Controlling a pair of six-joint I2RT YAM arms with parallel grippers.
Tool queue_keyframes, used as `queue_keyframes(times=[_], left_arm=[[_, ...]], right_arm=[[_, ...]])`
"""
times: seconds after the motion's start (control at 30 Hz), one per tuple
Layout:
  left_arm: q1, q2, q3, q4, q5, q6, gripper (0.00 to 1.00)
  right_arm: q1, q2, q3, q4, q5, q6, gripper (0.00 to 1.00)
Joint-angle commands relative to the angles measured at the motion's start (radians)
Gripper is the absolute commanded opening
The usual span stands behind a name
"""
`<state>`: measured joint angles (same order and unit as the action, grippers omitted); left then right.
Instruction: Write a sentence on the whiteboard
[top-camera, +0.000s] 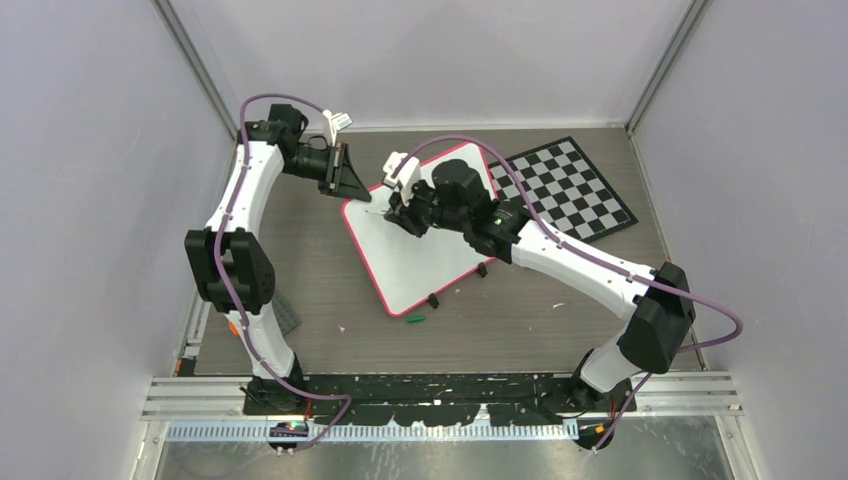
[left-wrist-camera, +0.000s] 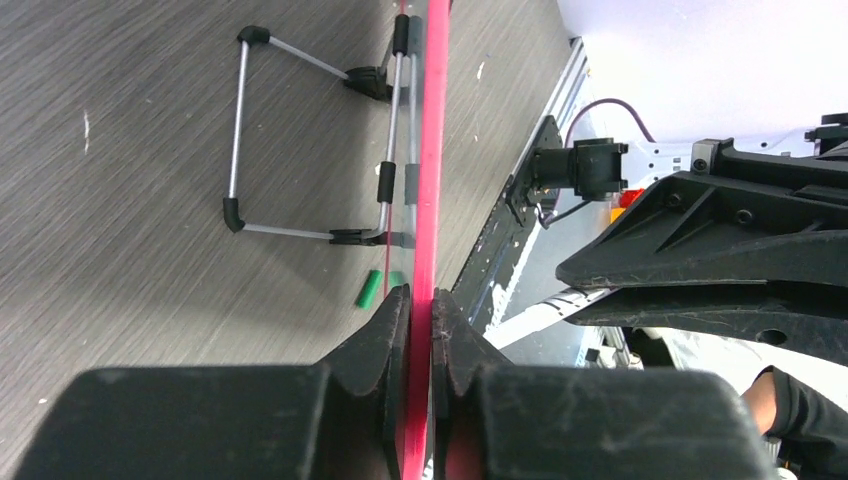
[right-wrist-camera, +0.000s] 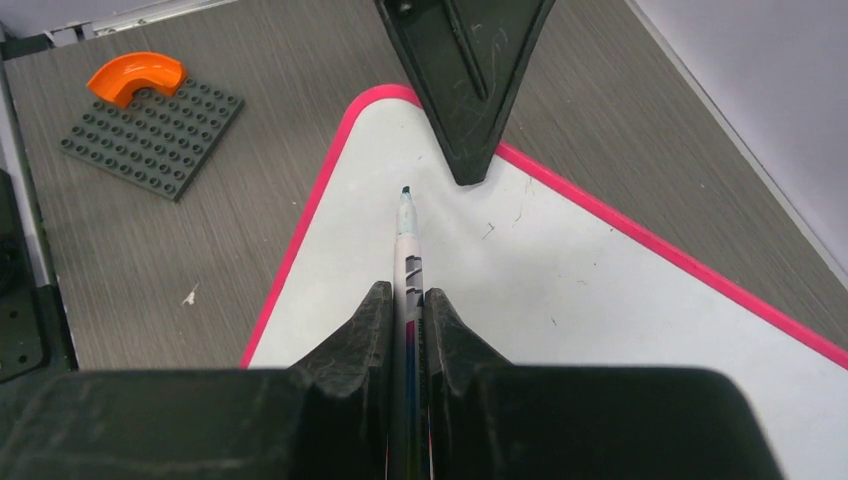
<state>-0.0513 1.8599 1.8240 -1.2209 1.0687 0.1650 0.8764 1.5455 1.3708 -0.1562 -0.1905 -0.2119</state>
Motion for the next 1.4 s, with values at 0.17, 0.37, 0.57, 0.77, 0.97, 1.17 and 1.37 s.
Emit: queue_keyframes(times=[0.17,0.37,0.57,0.77,0.97,1.17,1.37], left_arm=[[0.002,-0.055,-0.029,0.025,-0.003,-0.01,0.0],[0.002,-0.063,-0.042,0.03,-0.02,0.031,0.0],[0.001,-0.081,-0.081,0.069,-0.011,0.069,0.0],[0.006,-0.093,-0.066,0.053,-0.012,0.096,0.38],[0.025,-0.124,-0.067,0.037,-0.014,0.1,0.48],[0.081,-0.145,-0.11,0.024,-0.008,0.087,0.43],[0.083,-0.173,-0.162,0.064,-0.005,0.065,0.43]], right_arm=[[0.01,0.003,0.046,0.069,0.073,-0.026,0.0],[0.01,-0.017,0.033,0.045,0.042,-0.031,0.0],[0.01,-0.018,0.029,0.021,0.023,-0.033,0.0],[0.009,-0.054,0.0,0.01,0.018,-0.025,0.0],[0.01,-0.069,-0.025,0.031,0.004,-0.005,0.0],[0.01,-0.065,-0.036,0.05,0.002,0.001,0.0],[0.01,-0.04,-0.02,0.072,0.016,0.017,0.0]])
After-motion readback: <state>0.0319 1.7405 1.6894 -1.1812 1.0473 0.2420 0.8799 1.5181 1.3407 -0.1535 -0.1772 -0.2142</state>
